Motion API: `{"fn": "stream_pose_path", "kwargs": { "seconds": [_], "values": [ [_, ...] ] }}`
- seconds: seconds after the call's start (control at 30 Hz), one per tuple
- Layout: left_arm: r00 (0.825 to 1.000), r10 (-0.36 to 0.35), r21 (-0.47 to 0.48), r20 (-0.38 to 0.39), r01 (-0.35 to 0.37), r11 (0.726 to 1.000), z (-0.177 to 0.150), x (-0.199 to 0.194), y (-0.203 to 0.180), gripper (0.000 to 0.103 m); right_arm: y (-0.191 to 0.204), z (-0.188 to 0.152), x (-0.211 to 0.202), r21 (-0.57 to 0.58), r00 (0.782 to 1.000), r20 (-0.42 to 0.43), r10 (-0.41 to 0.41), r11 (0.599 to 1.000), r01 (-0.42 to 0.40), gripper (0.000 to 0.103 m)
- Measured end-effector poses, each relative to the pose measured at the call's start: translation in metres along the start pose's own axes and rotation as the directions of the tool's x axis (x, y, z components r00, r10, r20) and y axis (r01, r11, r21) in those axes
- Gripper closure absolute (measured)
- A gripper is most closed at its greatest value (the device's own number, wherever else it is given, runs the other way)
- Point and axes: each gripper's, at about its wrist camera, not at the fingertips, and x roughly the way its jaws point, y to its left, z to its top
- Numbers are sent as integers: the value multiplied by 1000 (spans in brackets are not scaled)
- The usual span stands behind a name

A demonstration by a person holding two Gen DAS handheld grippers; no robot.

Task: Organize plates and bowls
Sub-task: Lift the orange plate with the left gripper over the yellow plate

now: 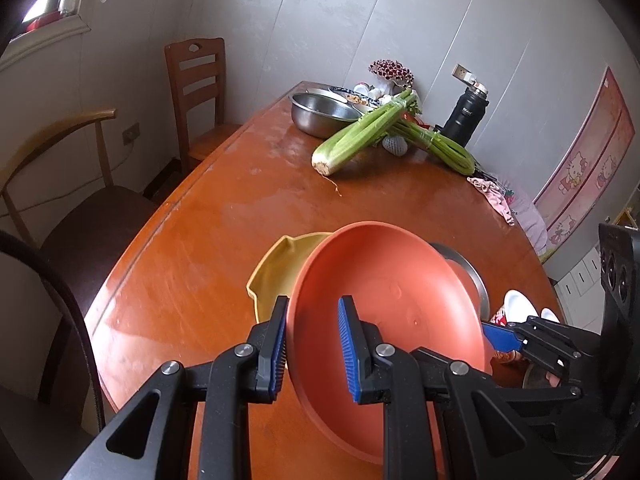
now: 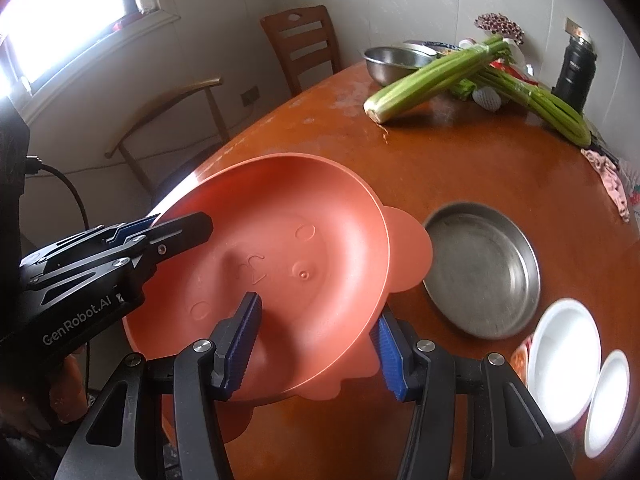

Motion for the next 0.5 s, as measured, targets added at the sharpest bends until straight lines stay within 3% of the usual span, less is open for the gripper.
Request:
{"fn": "stream_pose_path", "kwargs": {
  "seconds": [0.5],
  "values": [
    [1000,-8,0,-15,8,1000,27,30,23,80,-1,34,35,33,999,-2,-34,999,34,46]
  ]
}}
